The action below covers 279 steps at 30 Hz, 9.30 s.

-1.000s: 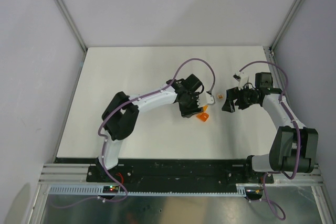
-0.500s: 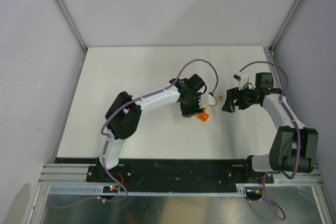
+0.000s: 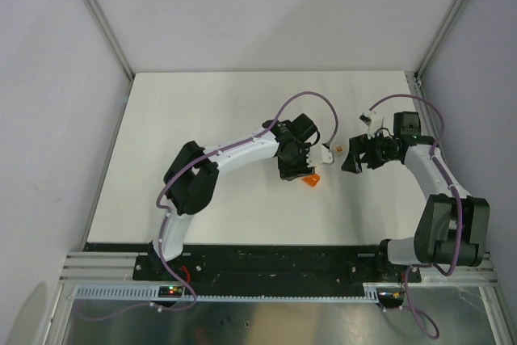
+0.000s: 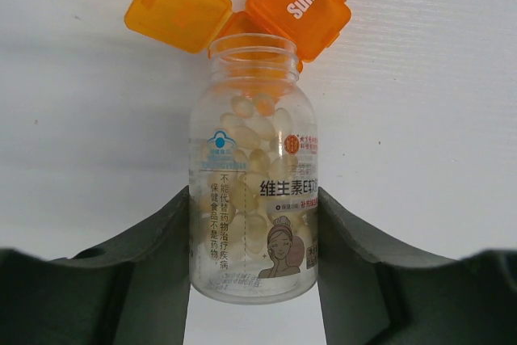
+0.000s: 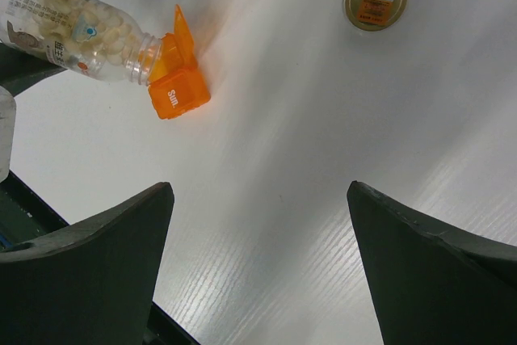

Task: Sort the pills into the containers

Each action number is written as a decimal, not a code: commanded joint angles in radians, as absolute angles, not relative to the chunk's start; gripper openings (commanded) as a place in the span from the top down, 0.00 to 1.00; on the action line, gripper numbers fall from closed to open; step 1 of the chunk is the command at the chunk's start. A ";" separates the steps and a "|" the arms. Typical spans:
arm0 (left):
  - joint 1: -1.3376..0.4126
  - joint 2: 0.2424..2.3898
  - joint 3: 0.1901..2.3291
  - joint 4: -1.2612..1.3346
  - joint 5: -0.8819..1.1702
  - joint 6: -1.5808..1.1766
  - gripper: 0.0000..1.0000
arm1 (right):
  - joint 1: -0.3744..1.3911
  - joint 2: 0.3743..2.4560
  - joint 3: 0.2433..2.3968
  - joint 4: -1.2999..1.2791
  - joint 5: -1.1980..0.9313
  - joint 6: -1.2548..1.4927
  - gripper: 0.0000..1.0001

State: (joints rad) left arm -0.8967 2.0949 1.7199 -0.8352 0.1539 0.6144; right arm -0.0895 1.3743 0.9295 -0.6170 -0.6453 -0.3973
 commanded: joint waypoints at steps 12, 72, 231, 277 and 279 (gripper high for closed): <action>-0.906 2.077 1.768 -0.852 0.151 0.647 1.00 | -0.095 1.365 0.925 -0.617 -0.673 -0.412 0.05; -0.828 1.722 1.348 -0.481 0.318 0.540 1.00 | 0.156 1.458 0.992 -0.568 -0.654 -0.297 0.05; -0.494 0.961 1.051 -0.143 0.467 0.074 1.00 | 0.628 1.705 1.040 -0.505 -0.202 -0.179 0.50; -0.510 1.021 0.857 -0.189 0.608 0.333 1.00 | 0.378 1.379 1.044 -0.646 -0.446 -0.270 0.18; -0.523 1.046 0.846 -0.187 0.597 0.353 1.00 | 0.345 1.335 1.042 -0.638 -0.443 -0.273 0.15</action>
